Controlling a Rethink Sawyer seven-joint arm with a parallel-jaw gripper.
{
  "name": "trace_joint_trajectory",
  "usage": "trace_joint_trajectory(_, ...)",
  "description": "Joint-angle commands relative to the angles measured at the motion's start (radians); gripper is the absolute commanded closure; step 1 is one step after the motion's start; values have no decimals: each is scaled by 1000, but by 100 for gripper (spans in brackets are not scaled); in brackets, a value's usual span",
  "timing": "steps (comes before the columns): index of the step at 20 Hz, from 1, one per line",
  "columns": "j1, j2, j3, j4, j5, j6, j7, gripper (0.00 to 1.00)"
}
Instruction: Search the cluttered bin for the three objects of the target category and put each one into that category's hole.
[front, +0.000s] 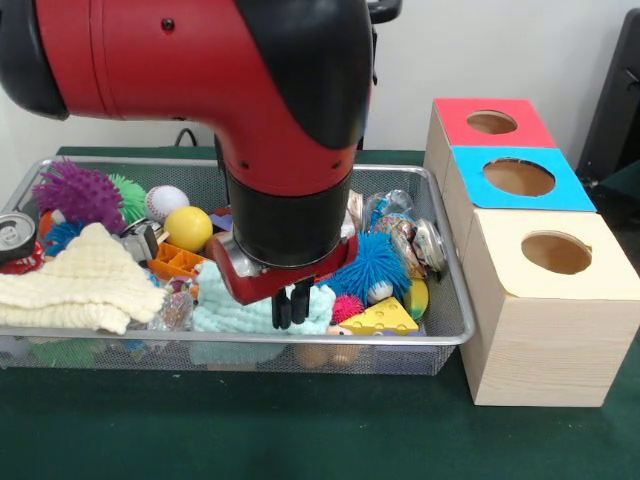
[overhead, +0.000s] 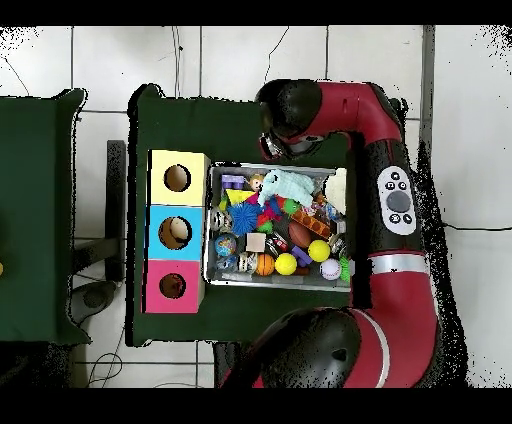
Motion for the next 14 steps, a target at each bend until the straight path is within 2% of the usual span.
trace_joint_trajectory(1, -93, -74, 43, 223, 67, -322, -31, 100)
trace_joint_trajectory(14, -80, -72, -15, 245, 113, -350, -5, 100)
